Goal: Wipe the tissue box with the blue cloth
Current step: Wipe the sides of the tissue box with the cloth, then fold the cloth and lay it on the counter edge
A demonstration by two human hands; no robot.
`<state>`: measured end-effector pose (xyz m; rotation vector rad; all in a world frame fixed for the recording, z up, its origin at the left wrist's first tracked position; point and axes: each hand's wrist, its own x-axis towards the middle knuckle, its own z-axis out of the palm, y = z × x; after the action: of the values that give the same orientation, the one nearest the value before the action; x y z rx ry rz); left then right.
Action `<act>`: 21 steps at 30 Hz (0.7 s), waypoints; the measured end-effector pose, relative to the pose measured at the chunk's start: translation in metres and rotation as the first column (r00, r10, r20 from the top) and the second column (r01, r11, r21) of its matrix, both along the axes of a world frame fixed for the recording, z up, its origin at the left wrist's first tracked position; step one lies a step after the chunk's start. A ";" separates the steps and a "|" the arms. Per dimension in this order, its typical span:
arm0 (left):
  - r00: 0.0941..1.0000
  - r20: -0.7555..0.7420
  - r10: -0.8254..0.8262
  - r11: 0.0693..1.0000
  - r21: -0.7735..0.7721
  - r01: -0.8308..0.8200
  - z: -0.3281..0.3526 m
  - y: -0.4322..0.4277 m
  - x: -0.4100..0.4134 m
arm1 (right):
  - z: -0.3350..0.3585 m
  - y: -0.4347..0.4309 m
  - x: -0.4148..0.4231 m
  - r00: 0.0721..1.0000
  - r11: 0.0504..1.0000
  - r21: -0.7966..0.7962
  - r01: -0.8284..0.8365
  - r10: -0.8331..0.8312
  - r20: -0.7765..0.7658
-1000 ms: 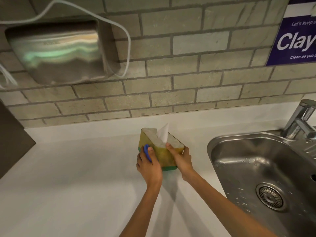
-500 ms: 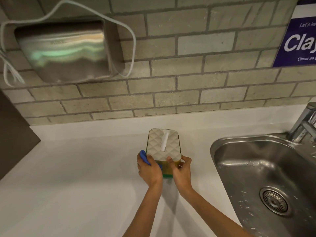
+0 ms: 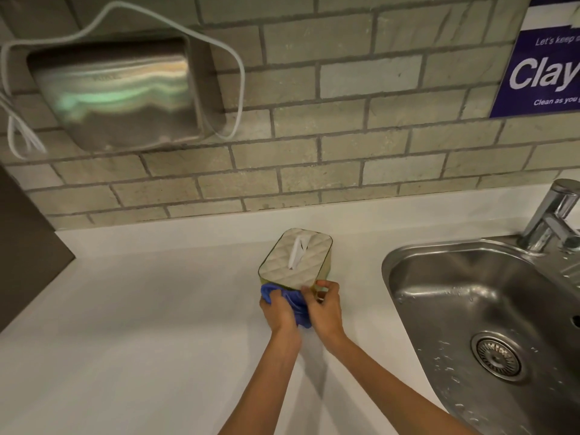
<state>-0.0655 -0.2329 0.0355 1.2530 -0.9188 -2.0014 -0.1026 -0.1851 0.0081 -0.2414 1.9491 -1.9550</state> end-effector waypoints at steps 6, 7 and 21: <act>0.906 -0.260 -0.334 0.889 0.234 0.394 0.012 0.011 0.033 | 0.009 0.037 0.010 0.977 0.972 0.095 -0.215 0.213 0.033; 0.886 -0.272 -0.375 0.868 0.232 0.438 0.015 0.013 0.037 | 0.010 0.045 0.010 0.966 0.959 0.117 -0.259 0.258 0.028; 0.633 0.209 -0.745 0.653 0.037 0.757 0.047 0.069 0.043 | 0.033 0.150 -0.021 0.953 0.983 0.068 -0.170 0.147 0.264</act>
<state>-0.0228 -0.1637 0.0829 1.1553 -1.8367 -2.4516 -0.1233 -0.0350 0.0412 -0.1085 1.7854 -1.6981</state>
